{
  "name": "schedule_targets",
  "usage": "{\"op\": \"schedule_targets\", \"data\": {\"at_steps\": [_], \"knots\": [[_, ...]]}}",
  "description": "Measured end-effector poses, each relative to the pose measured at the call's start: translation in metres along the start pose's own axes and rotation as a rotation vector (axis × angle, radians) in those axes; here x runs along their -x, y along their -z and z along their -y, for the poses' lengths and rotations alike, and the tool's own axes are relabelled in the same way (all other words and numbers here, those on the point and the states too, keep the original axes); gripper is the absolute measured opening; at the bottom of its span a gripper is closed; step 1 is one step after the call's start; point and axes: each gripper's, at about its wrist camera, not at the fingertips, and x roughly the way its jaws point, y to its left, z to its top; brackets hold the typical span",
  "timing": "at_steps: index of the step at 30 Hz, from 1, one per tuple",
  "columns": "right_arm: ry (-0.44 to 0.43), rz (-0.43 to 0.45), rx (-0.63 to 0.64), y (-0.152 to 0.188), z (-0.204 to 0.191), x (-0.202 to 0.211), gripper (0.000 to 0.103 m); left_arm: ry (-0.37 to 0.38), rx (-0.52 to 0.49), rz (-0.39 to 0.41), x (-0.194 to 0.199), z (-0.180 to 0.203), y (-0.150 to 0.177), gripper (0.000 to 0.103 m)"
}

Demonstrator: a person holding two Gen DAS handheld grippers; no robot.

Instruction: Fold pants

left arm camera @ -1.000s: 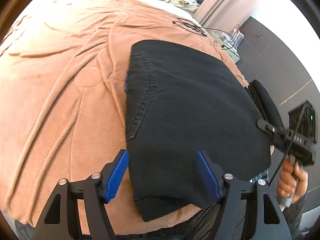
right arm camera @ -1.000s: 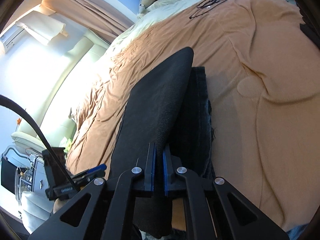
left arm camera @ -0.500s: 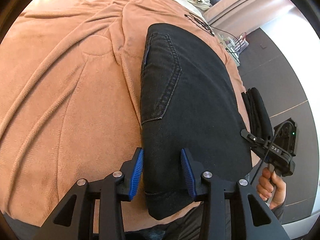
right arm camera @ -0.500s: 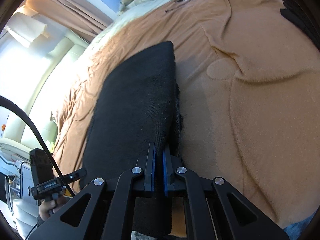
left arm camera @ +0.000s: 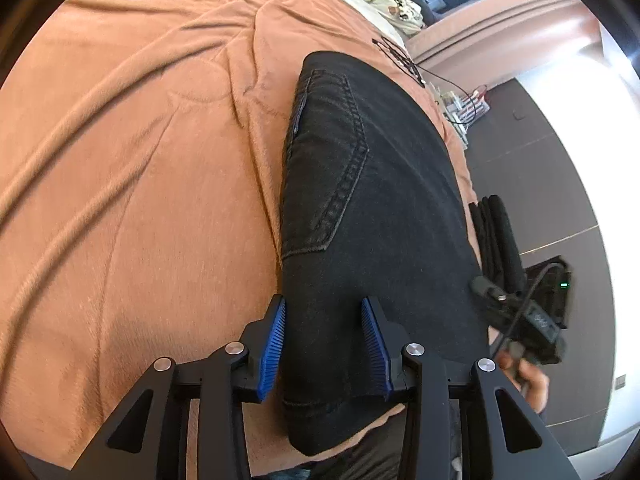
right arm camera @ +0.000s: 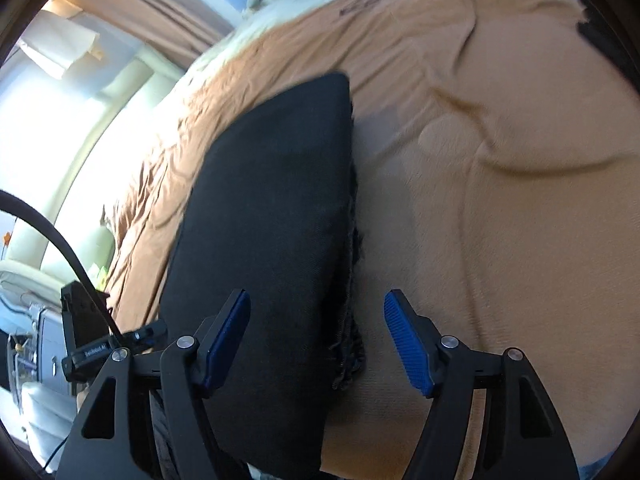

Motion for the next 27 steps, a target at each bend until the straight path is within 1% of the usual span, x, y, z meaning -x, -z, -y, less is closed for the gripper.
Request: {"op": "schedule_targets", "data": {"at_steps": [1, 2, 3, 6, 7, 8, 9, 11, 14, 17, 21, 27], "knots": [[-0.008, -0.023, -0.009, 0.001, 0.001, -0.007, 0.068, 0.008, 0.008, -0.005, 0.0, -0.001, 0.002, 0.041], [-0.029, -0.045, -0.015, 0.003, 0.002, -0.015, 0.062, 0.014, 0.017, -0.01, -0.001, -0.002, 0.004, 0.041], [-0.043, -0.054, -0.025, 0.004, 0.004, -0.019, 0.059, 0.017, 0.022, -0.016, -0.001, -0.003, 0.007, 0.041], [-0.052, -0.04, -0.048, 0.005, 0.008, -0.022, 0.059, 0.027, 0.018, -0.022, -0.002, -0.003, 0.013, 0.041], [-0.055, -0.038, -0.05, 0.005, 0.008, -0.021, 0.057, 0.031, 0.022, -0.02, -0.001, -0.003, 0.013, 0.038], [-0.054, -0.037, -0.047, 0.005, 0.007, -0.02, 0.055, 0.03, 0.026, -0.017, 0.0, -0.004, 0.013, 0.033], [-0.052, -0.036, -0.042, 0.005, 0.008, -0.021, 0.054, 0.027, 0.026, -0.013, 0.003, -0.004, 0.013, 0.03], [-0.048, -0.036, -0.034, 0.006, 0.004, -0.018, 0.047, 0.028, 0.004, 0.01, 0.011, 0.0, 0.015, 0.025], [-0.047, -0.036, -0.032, 0.006, 0.0, -0.016, 0.04, 0.041, 0.003, 0.038, 0.024, 0.003, 0.011, 0.023], [-0.065, -0.05, -0.032, 0.009, -0.006, -0.017, 0.036, 0.035, -0.003, 0.064, 0.04, 0.003, 0.006, 0.023], [-0.083, -0.068, -0.034, 0.02, -0.012, -0.02, 0.034, 0.028, -0.01, 0.068, 0.058, -0.002, 0.005, 0.023], [-0.104, -0.092, -0.027, 0.031, -0.024, -0.027, 0.034, 0.002, 0.015, 0.076, 0.076, -0.013, 0.017, 0.023]]}}
